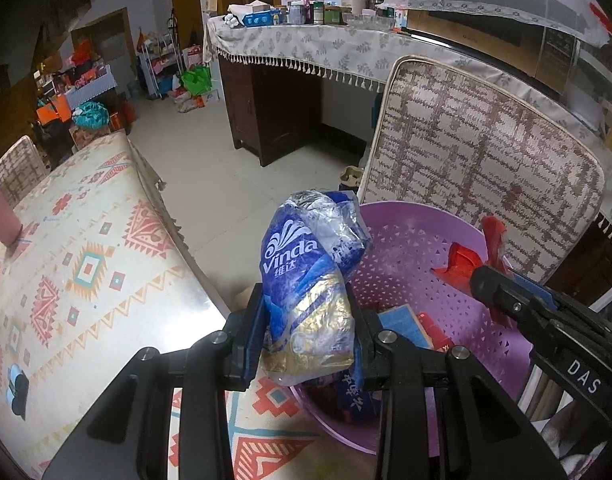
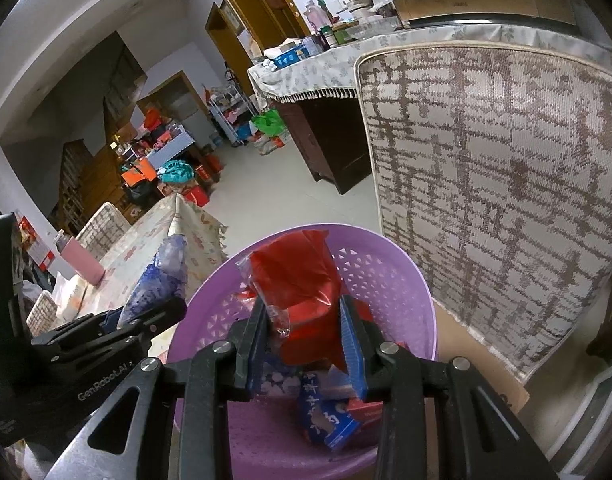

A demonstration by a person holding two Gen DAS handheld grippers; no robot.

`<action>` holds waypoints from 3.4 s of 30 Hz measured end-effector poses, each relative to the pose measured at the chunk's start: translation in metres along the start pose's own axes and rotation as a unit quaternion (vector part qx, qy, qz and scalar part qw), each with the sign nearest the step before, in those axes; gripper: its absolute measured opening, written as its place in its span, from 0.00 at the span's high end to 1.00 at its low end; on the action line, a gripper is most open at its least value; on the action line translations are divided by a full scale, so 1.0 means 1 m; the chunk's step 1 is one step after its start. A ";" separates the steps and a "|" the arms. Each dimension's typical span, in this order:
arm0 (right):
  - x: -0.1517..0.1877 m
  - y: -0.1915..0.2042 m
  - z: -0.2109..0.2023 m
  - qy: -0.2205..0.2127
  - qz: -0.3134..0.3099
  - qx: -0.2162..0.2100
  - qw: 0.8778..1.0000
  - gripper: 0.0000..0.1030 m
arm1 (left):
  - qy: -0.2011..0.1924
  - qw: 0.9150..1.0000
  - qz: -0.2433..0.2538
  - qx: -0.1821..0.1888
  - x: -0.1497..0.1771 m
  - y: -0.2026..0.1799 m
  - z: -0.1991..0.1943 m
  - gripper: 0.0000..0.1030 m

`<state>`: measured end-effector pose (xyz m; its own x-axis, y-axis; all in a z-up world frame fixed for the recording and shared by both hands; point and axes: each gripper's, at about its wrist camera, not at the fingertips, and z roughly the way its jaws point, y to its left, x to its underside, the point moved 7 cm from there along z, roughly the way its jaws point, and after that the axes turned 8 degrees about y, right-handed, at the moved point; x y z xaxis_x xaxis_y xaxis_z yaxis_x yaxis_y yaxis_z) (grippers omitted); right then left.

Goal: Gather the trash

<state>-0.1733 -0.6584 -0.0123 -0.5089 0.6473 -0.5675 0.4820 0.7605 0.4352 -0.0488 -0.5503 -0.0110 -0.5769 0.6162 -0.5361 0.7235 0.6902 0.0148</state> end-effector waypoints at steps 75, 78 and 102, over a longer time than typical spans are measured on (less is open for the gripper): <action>0.103 0.046 -0.088 -0.036 -0.079 0.135 0.987 0.20 | -0.106 0.992 0.003 -0.063 0.111 0.019 -0.126 0.02; 0.106 0.044 -0.086 -0.032 -0.077 0.135 0.987 0.20 | -0.098 0.993 0.005 -0.060 0.114 0.017 -0.122 0.02; 0.113 0.039 -0.073 -0.009 -0.066 0.133 0.989 0.19 | -0.058 0.998 -0.002 -0.029 0.121 0.015 -0.107 0.02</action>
